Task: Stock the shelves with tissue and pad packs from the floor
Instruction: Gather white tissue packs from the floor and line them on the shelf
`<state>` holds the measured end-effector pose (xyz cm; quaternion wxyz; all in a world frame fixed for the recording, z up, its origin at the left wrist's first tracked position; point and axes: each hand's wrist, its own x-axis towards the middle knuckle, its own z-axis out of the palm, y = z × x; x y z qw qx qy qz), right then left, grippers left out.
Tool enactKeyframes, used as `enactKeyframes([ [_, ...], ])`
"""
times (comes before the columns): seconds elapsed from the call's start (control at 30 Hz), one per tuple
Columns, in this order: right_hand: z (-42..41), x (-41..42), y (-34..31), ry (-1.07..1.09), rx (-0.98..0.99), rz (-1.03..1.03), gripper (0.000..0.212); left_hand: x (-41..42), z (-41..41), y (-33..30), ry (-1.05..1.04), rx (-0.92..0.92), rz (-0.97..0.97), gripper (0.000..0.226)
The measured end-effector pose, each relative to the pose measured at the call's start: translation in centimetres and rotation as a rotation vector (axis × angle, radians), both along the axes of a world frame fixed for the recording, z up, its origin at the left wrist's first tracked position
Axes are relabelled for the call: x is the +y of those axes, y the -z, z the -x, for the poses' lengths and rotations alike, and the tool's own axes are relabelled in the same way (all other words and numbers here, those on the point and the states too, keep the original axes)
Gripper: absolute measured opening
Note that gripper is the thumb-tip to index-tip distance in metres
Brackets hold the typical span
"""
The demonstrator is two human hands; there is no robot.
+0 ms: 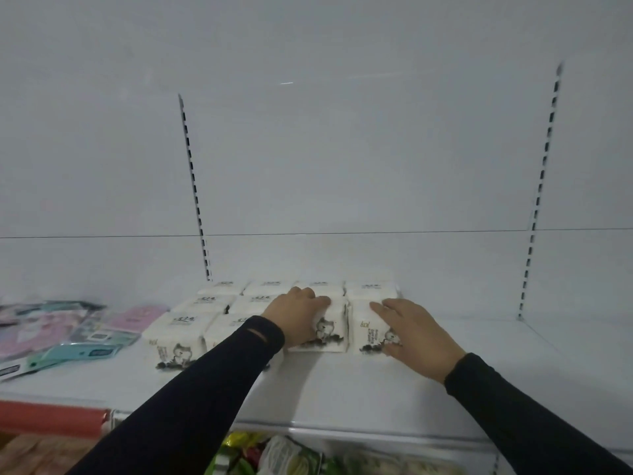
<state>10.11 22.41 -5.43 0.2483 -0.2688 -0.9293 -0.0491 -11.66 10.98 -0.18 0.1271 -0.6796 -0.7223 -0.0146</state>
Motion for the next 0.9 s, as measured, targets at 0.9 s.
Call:
enactKeyframes([
  [0.9, 5.2, -7.7, -3.1, -0.122, 0.214, 0.024, 0.064, -11.0, 6.4, -2.3, -0.067, -0.313, -0.427, 0.054],
])
